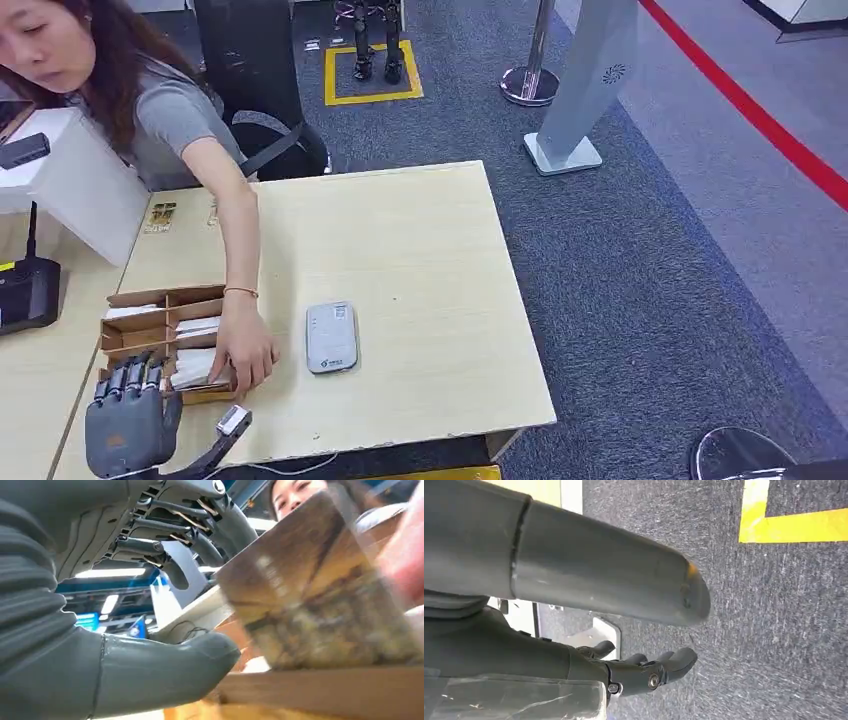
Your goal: Pass the card to the sensor for recognition and then transmit it.
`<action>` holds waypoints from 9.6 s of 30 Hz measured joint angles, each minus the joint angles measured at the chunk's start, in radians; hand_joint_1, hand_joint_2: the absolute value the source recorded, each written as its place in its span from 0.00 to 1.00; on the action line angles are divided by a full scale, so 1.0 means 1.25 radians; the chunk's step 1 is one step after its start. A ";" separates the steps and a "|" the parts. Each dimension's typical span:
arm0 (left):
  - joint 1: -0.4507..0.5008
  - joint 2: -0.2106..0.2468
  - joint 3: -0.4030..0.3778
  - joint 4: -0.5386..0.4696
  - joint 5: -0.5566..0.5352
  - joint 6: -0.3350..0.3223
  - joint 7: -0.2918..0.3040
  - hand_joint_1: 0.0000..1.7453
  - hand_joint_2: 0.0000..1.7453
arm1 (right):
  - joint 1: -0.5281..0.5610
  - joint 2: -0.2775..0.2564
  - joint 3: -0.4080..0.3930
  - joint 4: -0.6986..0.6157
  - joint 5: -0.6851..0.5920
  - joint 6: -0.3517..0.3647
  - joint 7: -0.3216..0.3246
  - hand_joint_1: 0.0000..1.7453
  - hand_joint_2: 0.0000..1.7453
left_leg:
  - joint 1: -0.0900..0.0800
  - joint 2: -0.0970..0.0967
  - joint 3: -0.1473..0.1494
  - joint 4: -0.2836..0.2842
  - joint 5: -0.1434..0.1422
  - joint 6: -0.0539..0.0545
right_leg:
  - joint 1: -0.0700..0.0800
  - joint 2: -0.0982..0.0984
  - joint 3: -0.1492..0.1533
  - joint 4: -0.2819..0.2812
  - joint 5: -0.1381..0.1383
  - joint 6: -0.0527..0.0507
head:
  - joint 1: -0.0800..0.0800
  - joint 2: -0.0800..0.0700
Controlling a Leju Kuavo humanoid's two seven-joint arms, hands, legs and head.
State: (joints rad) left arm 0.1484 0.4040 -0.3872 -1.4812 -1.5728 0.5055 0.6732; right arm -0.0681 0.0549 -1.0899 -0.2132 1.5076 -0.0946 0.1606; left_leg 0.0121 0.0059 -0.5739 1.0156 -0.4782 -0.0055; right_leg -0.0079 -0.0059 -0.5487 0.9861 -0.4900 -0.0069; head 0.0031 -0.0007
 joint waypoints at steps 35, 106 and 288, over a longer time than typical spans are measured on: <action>0.094 0.146 0.045 -0.120 0.001 -0.045 0.019 0.46 1.00 | 0.000 0.002 -0.006 0.000 0.018 0.002 0.006 0.00 0.00 | 0.000 -0.001 0.000 0.000 0.000 0.000 | 0.000 -0.001 0.001 0.000 0.000 0.000 | 0.000 0.000; 0.071 0.183 0.034 -0.107 0.001 -0.076 0.020 0.29 1.00 | 0.000 0.003 -0.005 0.000 0.029 0.000 0.012 0.00 0.00 | 0.000 0.000 0.001 0.000 0.000 0.000 | 0.000 0.000 0.001 0.000 0.000 0.000 | -0.001 0.000; -0.412 0.026 0.328 0.314 0.034 0.087 -0.392 1.00 1.00 | -0.019 0.012 0.121 0.001 0.047 0.025 -0.014 0.00 0.00 | 0.000 0.000 0.001 0.001 0.002 -0.001 | 0.001 0.001 0.001 0.001 0.002 0.001 | 0.000 0.000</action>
State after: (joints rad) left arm -0.3661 0.4360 0.0229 -1.0887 -1.5305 0.6142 0.1835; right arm -0.0923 0.0698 -0.9380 -0.2117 1.5667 -0.0633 0.1434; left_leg 0.0127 0.0059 -0.5722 1.0164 -0.4757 -0.0071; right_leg -0.0070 -0.0051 -0.5477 0.9872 -0.4877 -0.0059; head 0.0027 -0.0008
